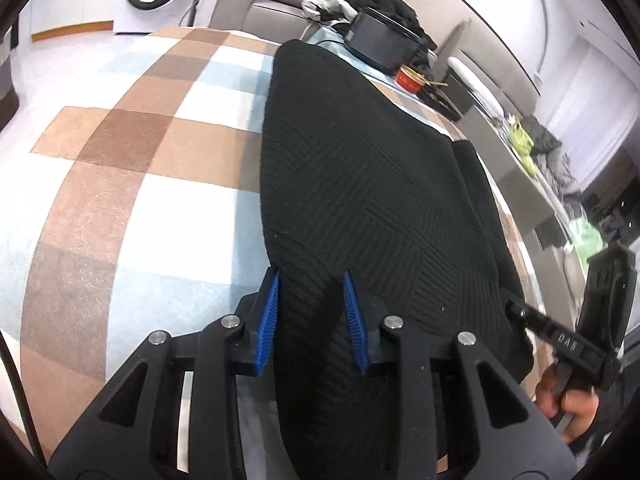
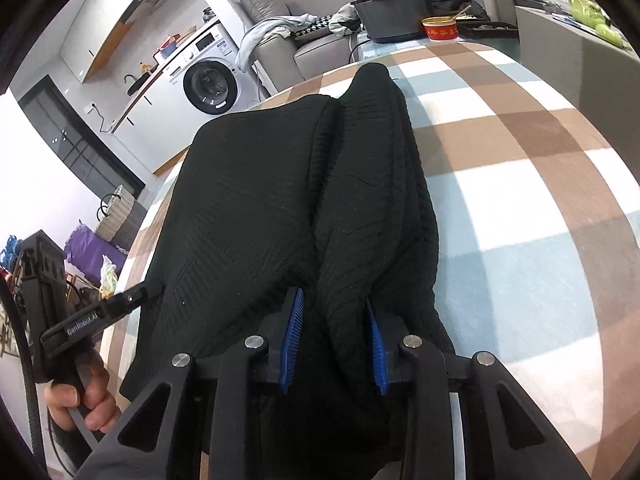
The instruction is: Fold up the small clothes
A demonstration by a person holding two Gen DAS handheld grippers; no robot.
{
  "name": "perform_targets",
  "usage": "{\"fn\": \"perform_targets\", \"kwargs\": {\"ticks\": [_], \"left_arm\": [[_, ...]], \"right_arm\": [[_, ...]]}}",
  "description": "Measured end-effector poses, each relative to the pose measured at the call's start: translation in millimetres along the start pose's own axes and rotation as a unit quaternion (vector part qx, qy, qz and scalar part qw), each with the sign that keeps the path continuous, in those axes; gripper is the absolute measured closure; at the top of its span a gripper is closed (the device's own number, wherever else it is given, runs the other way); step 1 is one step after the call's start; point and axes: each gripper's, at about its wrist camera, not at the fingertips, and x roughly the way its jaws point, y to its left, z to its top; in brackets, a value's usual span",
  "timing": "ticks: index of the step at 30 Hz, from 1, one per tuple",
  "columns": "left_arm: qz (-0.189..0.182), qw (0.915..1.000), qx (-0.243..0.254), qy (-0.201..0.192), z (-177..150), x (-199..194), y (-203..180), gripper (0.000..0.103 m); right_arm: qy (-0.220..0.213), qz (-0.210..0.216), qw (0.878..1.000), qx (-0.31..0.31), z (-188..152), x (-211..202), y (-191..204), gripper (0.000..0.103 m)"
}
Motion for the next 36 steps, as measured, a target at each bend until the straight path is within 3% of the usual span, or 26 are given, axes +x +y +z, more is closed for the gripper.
{"fn": "perform_targets", "kwargs": {"ticks": [3,5,7,10,12,14,18,26,30,36], "left_arm": [[-0.002,1.0,-0.003,-0.005,-2,-5,3,0.075],[0.0,0.9999,0.01,-0.011,-5,-11,2,0.075],[0.012,0.9992,0.031,-0.023,-11,-23,-2,0.072],[0.039,0.9956,0.066,-0.054,-25,-46,-15,0.049],[0.051,0.9914,0.09,-0.08,-37,-62,-26,0.027],[0.055,0.9884,0.106,-0.094,-44,-72,-32,0.019],[0.048,0.9841,0.11,-0.131,-58,-88,-38,0.001],[0.041,0.9771,0.109,-0.178,-79,-109,-43,0.001],[0.061,0.9675,0.128,-0.209,-90,-112,-52,0.001],[0.06,0.9616,0.142,-0.227,-100,-111,-60,0.001]], "right_arm": [[0.007,-0.005,1.0,-0.021,-1,-4,1,0.064],[0.009,-0.007,0.999,-0.032,-1,-13,-1,0.044],[-0.01,-0.015,0.999,-0.041,0,-29,-4,0.031],[-0.041,-0.022,0.997,-0.069,0,-53,-4,0.011],[-0.06,-0.023,0.994,-0.088,-2,-65,0,0.008],[-0.077,-0.024,0.991,-0.105,-5,-74,5,0.0],[-0.108,-0.008,0.986,-0.124,-14,-85,13,0.0],[-0.173,0.005,0.965,-0.199,-37,-97,42,0.0],[-0.195,0.025,0.959,-0.205,-45,-96,45,0.0],[-0.213,0.039,0.956,-0.199,-52,-98,43,0.0]]}}
